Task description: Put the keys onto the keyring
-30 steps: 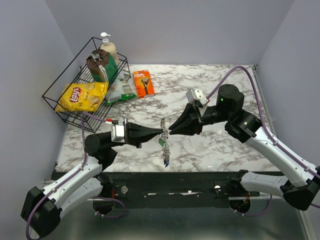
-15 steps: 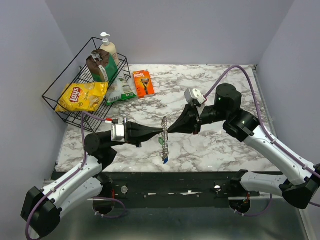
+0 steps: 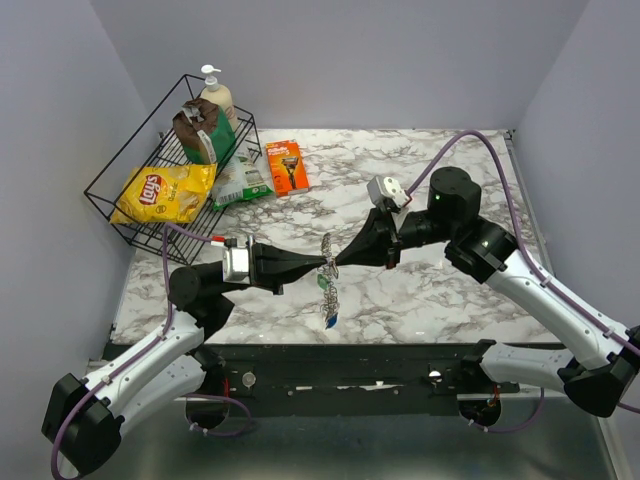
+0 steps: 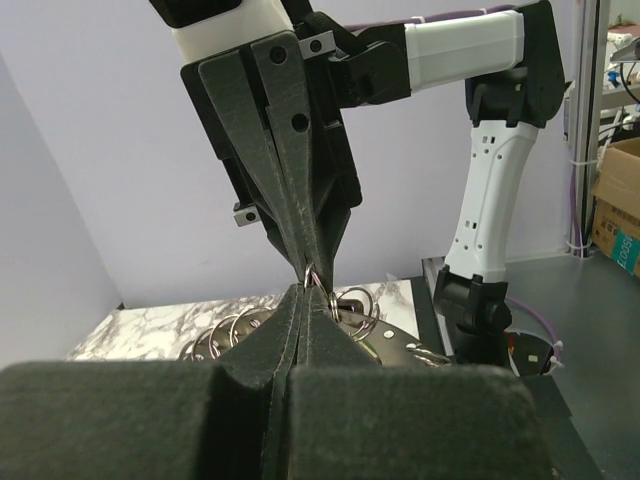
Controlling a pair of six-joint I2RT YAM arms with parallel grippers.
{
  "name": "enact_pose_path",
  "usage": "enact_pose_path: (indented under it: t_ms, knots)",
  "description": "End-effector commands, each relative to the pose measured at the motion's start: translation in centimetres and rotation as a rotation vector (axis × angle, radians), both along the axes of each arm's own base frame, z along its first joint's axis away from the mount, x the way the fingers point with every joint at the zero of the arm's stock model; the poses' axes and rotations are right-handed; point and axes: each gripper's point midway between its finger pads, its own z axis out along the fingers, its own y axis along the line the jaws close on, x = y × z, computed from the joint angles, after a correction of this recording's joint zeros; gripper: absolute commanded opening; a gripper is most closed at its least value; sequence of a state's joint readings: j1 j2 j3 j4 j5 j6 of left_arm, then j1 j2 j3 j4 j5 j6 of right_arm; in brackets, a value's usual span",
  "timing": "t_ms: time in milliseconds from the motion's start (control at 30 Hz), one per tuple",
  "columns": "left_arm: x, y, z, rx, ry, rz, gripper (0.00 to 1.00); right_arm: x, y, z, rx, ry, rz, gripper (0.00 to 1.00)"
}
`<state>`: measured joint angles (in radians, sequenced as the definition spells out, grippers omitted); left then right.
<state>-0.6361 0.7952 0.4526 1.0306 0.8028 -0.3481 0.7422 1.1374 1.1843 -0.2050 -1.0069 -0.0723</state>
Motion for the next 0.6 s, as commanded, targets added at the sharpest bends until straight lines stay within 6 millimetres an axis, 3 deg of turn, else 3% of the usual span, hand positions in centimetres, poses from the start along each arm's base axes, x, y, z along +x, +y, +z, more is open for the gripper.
enact_pose_path:
  t_ms: [0, 567]
  knots:
    - [-1.2, 0.4, 2.5, -0.042, -0.091, -0.022, 0.00, 0.9, 0.2, -1.6, -0.038, 0.018, -0.033, 0.01]
    - [-1.6, 0.5, 3.1, -0.066, -0.089, -0.049, 0.00, 1.2, 0.5, -2.6, -0.062, 0.033, -0.030, 0.01]
